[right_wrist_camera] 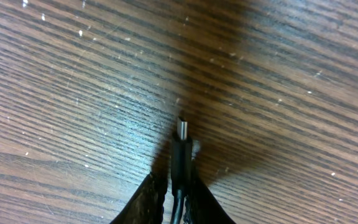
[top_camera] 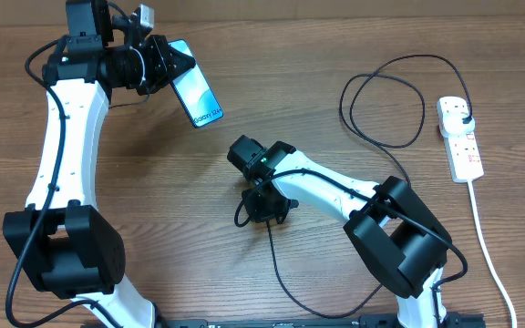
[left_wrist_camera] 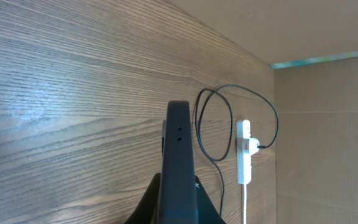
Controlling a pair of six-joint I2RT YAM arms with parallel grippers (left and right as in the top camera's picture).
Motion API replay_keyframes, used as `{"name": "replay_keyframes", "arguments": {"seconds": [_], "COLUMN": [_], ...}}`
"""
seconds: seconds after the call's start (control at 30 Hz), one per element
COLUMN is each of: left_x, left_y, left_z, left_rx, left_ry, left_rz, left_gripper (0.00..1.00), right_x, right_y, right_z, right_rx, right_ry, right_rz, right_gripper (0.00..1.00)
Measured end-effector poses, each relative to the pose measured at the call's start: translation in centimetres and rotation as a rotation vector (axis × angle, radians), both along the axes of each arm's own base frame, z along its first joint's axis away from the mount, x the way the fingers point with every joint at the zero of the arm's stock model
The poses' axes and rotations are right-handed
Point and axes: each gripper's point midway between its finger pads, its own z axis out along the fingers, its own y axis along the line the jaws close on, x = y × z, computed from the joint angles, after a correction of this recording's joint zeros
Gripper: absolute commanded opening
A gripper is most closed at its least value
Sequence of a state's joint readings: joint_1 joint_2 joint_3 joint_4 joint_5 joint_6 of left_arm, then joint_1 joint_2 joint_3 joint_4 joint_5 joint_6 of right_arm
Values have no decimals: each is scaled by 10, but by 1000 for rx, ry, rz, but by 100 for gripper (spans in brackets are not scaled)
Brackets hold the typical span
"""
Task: Plug charger to phone and switch on socket
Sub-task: 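Close the right gripper on the cable near the USB-C plug, then lift the plug with the right gripper toward the phone's bottom port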
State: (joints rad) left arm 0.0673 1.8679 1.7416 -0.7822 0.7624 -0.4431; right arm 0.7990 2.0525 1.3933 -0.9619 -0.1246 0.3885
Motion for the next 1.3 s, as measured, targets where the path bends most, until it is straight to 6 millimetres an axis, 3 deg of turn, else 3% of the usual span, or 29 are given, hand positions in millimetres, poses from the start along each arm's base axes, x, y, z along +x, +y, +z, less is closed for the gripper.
{"name": "replay_keyframes", "arguments": {"seconds": [0.27, 0.43, 0.97, 1.3], "left_x": [-1, -1, -3, -1], "left_y": [0, 0, 4, 21], "left_z": [0, -1, -3, -3], "left_rx": [0, -1, -2, -2], "left_ry": [4, 8, 27, 26], "left_rz": [0, 0, 9, 44], "left_gripper": [4, 4, 4, 4], "right_x": [0, -1, -2, 25], "right_y": [0, -1, -1, 23], "right_z": [0, -1, 0, 27], "right_rx": [0, -3, -18, 85], "right_ry": [1, 6, 21, -30], "right_rz": [1, 0, 15, 25], "right_gripper": [11, 4, 4, 4]}}
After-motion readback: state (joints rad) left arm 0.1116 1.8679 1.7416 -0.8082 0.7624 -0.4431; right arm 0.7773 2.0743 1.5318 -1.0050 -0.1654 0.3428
